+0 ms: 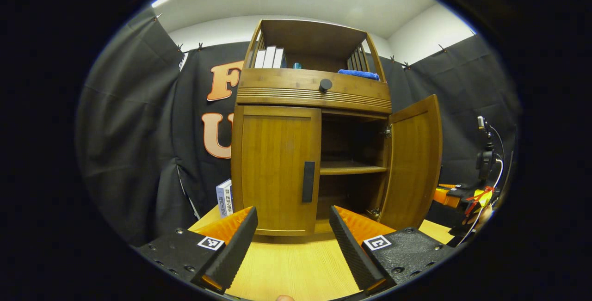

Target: Open the right door of the double-door shoe cabinet with the right hand, and open the left door with the left hand.

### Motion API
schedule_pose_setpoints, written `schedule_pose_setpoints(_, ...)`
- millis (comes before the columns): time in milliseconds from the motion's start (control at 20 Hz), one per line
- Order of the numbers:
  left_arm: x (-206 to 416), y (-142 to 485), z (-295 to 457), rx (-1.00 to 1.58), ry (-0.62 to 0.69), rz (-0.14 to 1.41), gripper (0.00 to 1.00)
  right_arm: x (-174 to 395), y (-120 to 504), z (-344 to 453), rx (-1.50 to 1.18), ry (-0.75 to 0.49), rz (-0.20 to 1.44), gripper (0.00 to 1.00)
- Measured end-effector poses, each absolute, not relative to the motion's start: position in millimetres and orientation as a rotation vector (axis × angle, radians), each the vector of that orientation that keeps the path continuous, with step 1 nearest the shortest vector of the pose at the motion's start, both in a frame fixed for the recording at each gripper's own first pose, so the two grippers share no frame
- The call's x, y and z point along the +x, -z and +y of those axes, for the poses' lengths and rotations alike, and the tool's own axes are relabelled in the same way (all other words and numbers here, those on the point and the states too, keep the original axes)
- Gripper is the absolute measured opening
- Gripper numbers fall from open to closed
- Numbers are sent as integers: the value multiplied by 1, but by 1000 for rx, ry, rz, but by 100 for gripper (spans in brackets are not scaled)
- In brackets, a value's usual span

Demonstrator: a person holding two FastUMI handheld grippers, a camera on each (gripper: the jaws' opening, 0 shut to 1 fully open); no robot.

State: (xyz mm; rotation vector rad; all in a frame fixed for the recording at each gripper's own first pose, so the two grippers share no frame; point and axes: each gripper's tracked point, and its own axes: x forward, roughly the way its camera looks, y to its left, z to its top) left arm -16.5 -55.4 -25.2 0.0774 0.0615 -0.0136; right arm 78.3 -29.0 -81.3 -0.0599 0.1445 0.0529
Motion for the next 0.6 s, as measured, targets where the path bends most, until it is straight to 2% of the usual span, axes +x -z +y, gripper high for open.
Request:
schedule_pose_setpoints(50,-16,23,-56,78,15,60,92,76,81,-33,-50,-60,144,10)
schedule_pose_setpoints(100,-18,22,-58,77,16,60,92,73,79,-31,-41,-74,144,13)
schedule_pose_setpoints(200,-17,21,-61,77,19,62,92,68,76,-29,-59,-95,132,8)
schedule_pose_setpoints(250,-17,21,-63,75,22,64,92,68,76,-32,-79,-89,125,13)
schedule_pose_setpoints(450,-17,23,-70,71,29,71,92,69,72,-52,-101,-57,117,13)
schedule_pose_setpoints(500,-17,24,-71,73,27,72,92,69,71,-56,-88,-57,119,7)
schedule_pose_setpoints(600,-13,24,-72,76,22,75,95,70,70,-67,-71,-48,119,7)
